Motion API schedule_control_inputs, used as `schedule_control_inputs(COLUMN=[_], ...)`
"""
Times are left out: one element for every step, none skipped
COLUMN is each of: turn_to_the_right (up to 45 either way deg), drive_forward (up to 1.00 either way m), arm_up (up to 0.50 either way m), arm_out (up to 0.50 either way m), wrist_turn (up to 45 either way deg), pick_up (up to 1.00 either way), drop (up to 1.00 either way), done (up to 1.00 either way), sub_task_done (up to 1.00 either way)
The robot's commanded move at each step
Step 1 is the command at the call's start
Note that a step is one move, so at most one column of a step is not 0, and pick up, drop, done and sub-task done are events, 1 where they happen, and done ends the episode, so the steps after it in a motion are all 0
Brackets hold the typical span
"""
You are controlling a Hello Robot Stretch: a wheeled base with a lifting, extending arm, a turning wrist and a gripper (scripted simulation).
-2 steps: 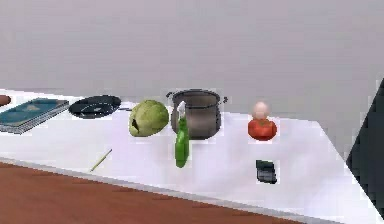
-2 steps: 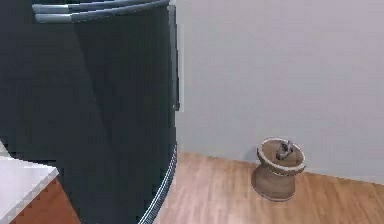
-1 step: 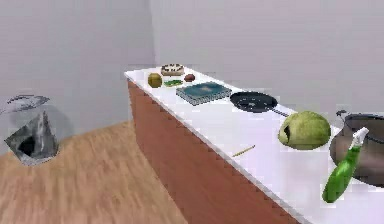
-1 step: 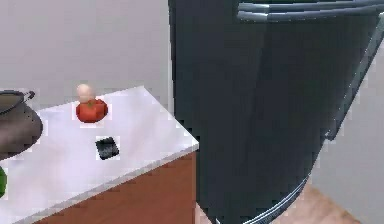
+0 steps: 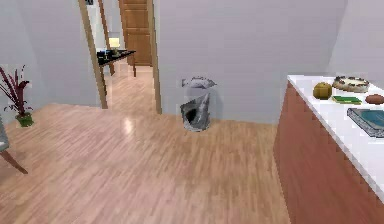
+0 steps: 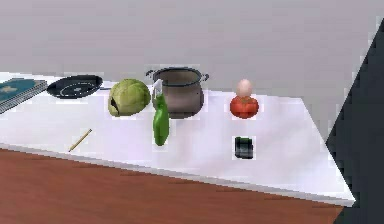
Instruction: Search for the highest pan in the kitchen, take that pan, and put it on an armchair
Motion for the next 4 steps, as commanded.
schedule_control_inputs(turn_to_the_right=[-24.0,45.0,12.0,3.0], drive_forward=[0.00,0.00,0.00,0.00], arm_up=[0.00,0.00,0.00,0.00], arm_out=[0.00,0.00,0.00,0.00], wrist_turn=[0.0,0.0,0.0,0.0], pick_up=[0.00,0.00,0.00,0.00], drop=[0.00,0.00,0.00,0.00], done=[0.00,0.00,0.00,0.00], sub_task_done=[0.00,0.00,0.00,0.00])
